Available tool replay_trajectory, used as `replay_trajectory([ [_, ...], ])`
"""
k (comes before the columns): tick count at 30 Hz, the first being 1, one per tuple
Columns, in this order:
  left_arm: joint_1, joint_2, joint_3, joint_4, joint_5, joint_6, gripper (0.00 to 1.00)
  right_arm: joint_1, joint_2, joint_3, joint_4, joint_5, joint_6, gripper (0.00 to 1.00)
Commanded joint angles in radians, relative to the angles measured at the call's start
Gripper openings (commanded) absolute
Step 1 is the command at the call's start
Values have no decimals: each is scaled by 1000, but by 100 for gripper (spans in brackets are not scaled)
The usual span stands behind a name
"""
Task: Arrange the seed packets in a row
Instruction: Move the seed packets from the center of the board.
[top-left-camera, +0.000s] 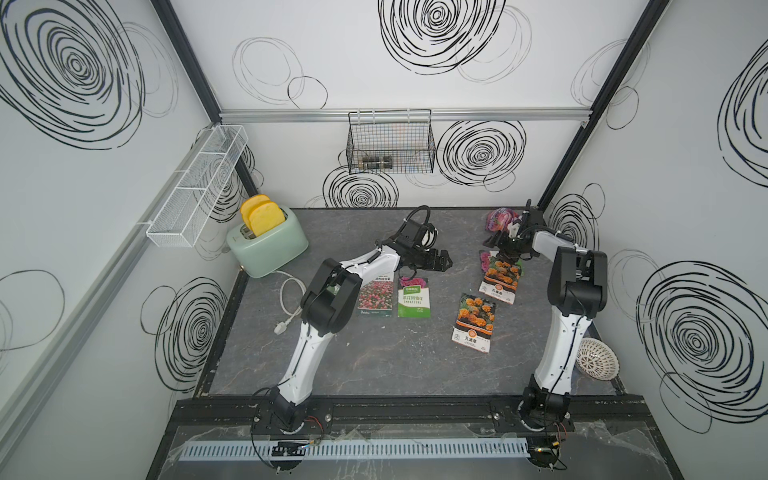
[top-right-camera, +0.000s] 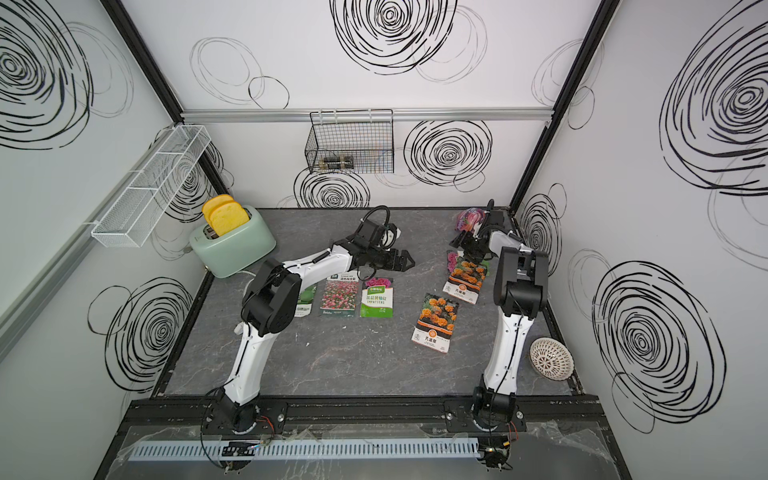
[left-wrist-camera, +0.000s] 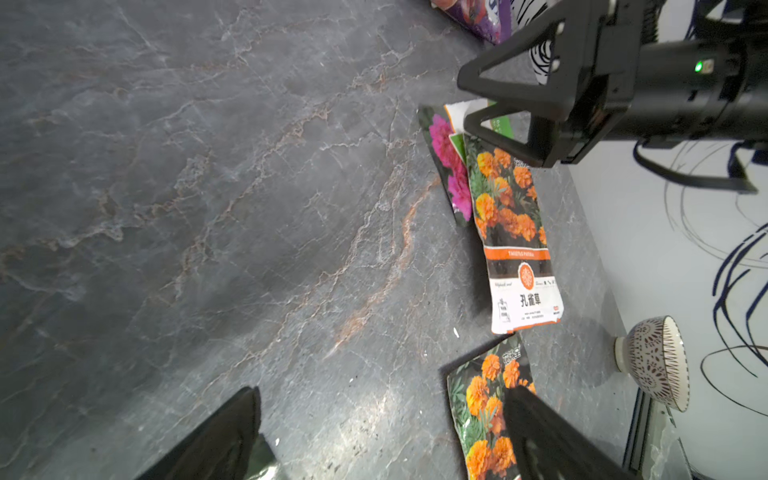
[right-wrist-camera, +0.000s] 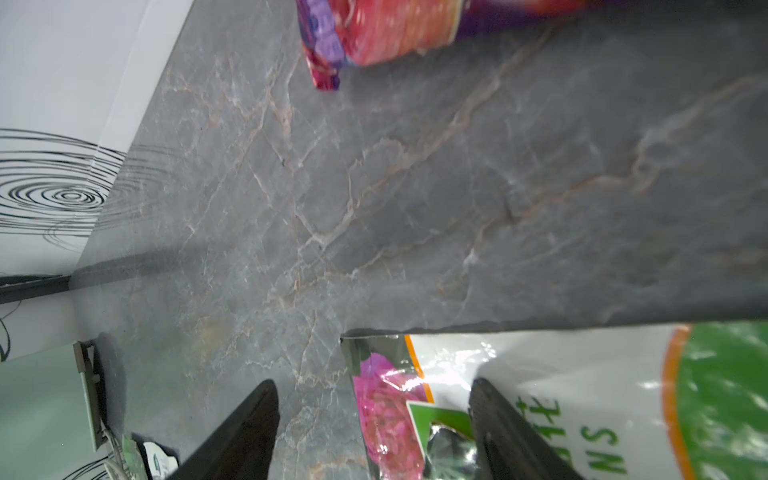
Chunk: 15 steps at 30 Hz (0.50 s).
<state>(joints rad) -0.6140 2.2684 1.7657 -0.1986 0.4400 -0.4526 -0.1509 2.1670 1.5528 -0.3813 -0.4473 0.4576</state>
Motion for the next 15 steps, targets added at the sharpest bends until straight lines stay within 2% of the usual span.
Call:
replay_trajectory([
  [1, 8, 25, 35, 41, 19, 3, 96, 26, -48, -123, -99, 44, -33, 75],
  [8, 3, 21, 29, 38, 18, 8, 96, 27, -194, -323, -33, -5, -46, 75],
  [15, -32, 35, 35, 53, 54, 22, 96, -43, -341, -313, 3, -106, 0, 75],
])
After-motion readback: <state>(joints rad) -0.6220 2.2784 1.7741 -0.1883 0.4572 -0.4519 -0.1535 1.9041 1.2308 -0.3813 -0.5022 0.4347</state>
